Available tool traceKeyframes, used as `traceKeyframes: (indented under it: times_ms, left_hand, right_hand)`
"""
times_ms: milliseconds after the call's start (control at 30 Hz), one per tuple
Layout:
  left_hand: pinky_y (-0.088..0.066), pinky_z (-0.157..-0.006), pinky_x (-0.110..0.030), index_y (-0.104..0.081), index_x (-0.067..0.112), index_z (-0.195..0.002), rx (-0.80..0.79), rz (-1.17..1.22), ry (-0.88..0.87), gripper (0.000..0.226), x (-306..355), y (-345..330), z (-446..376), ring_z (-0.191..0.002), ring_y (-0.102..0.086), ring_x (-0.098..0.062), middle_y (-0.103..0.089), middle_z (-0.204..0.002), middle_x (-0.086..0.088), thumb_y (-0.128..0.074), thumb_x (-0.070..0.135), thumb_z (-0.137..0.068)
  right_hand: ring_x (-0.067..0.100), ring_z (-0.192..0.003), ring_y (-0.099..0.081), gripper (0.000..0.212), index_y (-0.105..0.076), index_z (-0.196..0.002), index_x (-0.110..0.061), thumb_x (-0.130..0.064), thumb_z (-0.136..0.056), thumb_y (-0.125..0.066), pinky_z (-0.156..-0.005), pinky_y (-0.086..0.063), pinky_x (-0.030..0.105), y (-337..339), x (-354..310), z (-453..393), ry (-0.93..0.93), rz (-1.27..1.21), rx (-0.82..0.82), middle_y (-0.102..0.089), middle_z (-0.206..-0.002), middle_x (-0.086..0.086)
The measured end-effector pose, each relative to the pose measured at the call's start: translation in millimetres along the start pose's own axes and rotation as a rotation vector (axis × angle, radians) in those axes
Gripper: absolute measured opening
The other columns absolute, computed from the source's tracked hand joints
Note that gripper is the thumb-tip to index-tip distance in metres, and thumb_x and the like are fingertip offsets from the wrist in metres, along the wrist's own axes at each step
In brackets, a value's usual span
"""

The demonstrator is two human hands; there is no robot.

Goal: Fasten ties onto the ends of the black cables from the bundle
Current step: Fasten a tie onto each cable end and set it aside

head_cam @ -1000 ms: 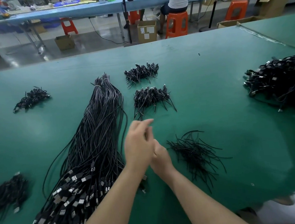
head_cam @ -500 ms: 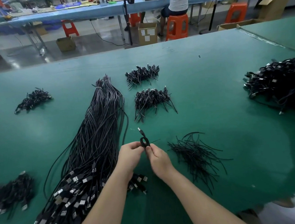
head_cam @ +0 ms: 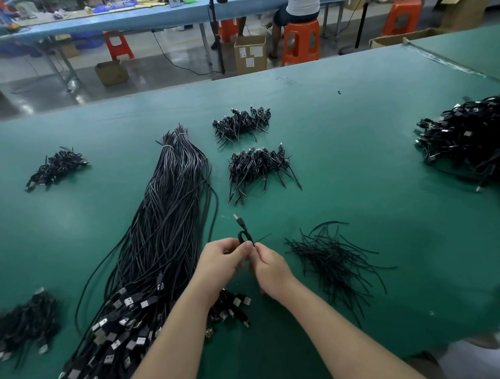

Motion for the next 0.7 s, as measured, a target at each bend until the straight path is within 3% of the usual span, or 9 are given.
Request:
traceKeyframes:
  times_ms: [200, 467, 600, 700]
  left_hand:
    - [-0.046, -0.052, -0.027, -0.072, 0.018, -0.071, 0.127, -0.063, 0.032, 0.025, 1.5, -2.3, -5.0, -0.048, -0.054, -0.008, -0.066, -0.056, 0.004, -0.069, 0.029, -0.094]
    - [-0.030, -0.037, -0.012, -0.067, 0.018, -0.059, 0.263, 0.002, 0.082, 0.035, 0.9, -4.4, -5.7, -0.034, -0.042, 0.002, -0.056, -0.043, 0.011, -0.069, 0.023, -0.094]
    - [-0.032, -0.039, -0.010, -0.067, 0.015, -0.060, 0.270, 0.058, 0.082, 0.036, 0.6, -7.7, -6.4, -0.036, -0.044, 0.002, -0.056, -0.044, 0.010, -0.068, 0.021, -0.095]
    - [-0.041, -0.051, -0.017, -0.072, 0.013, -0.070, 0.191, 0.061, 0.063, 0.029, 1.7, -9.3, -4.3, -0.048, -0.052, -0.003, -0.061, -0.052, 0.006, -0.065, 0.022, -0.097]
  right_hand:
    - [0.011, -0.069, -0.050, 0.036, -0.052, -0.081, -0.031, -0.043, -0.108, -0.032, -0.067, -0.039, 0.034, -1.6, 2.9, -1.4, 0.002, 0.042, 0.000, -0.056, -0.075, -0.010]
    - [0.020, -0.095, -0.061, 0.029, -0.062, -0.101, -0.022, -0.036, -0.108, -0.037, -0.087, -0.047, 0.042, -1.6, 0.4, 0.8, 0.018, -0.029, -0.026, -0.067, -0.097, -0.003]
    - [0.022, -0.084, -0.059, 0.033, -0.057, -0.093, -0.018, -0.036, -0.109, -0.034, -0.079, -0.046, 0.043, 1.6, -3.6, 3.1, 0.052, 0.037, 0.008, -0.065, -0.089, 0.002]
    - [0.023, -0.086, -0.059, 0.035, -0.057, -0.092, -0.014, -0.034, -0.109, -0.033, -0.078, -0.047, 0.041, 3.5, -1.7, 2.4, 0.037, 0.017, 0.025, -0.065, -0.091, 0.004]
Point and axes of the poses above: each hand's wrist, its own z-axis away from the middle knuckle, its own y-axis out of the back of the hand, x = y × z, the point moved 6 cm from there along -z, towards the middle knuckle
